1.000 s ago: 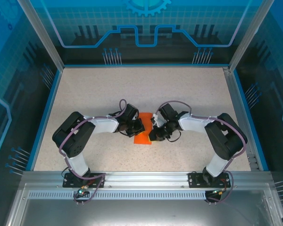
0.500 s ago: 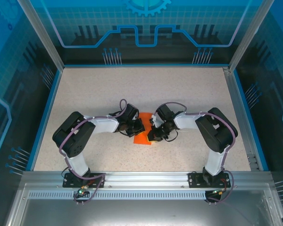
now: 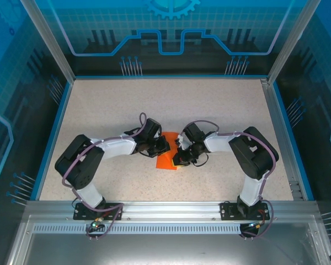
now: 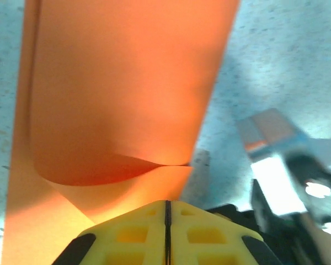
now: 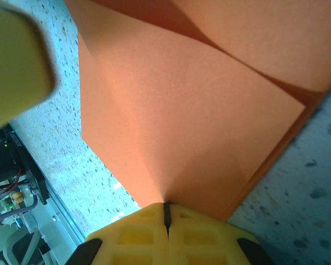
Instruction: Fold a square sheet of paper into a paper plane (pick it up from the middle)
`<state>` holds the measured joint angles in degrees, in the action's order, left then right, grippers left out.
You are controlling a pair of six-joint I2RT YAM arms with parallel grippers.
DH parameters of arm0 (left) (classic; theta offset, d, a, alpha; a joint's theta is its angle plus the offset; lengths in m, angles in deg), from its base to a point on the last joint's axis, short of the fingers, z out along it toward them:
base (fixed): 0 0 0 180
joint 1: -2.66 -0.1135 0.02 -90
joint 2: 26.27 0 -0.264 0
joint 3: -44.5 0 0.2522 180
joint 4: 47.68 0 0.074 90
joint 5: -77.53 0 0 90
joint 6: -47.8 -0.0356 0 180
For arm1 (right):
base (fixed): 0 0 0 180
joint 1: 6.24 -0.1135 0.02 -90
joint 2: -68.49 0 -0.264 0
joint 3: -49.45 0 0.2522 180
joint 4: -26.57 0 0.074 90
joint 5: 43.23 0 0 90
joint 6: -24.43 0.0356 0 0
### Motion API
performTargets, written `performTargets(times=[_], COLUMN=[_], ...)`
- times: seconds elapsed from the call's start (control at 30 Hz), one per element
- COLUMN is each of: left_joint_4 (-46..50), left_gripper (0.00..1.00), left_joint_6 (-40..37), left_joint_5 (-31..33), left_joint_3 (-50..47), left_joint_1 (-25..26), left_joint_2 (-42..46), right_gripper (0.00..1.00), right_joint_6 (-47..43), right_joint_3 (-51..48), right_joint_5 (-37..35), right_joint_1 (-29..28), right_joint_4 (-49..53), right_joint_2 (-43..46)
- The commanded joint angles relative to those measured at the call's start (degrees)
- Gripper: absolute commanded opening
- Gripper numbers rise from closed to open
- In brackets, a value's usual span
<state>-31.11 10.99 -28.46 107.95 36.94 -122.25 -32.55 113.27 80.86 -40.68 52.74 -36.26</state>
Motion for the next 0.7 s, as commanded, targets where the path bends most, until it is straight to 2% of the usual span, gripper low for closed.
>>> performTargets(times=[0.0,0.47,0.67], left_joint_4=[-3.25,-9.27,-9.08], left_gripper=[0.07,0.03,0.01], left_joint_6=[2.62,4.83,3.58], left_joint_5=[-3.0,-5.01,-2.21], left_joint_3=[-3.14,-5.98,-6.71], left_joint_1=[-0.05,1.58,1.56], left_joint_2=[1.85,-3.17,-5.0], right_gripper=[0.03,0.03,0.02], right_joint_6=[0.69,0.91,0.82], right_joint_3=[-2.32,-2.87,-3.18], right_joint_5=[-5.17,-5.83,-6.14], right_joint_1=[-0.58,-0.53,-0.57], right_joint_4=[4.68,4.9,5.0], right_joint_2=[-2.32,-2.31,-2.64])
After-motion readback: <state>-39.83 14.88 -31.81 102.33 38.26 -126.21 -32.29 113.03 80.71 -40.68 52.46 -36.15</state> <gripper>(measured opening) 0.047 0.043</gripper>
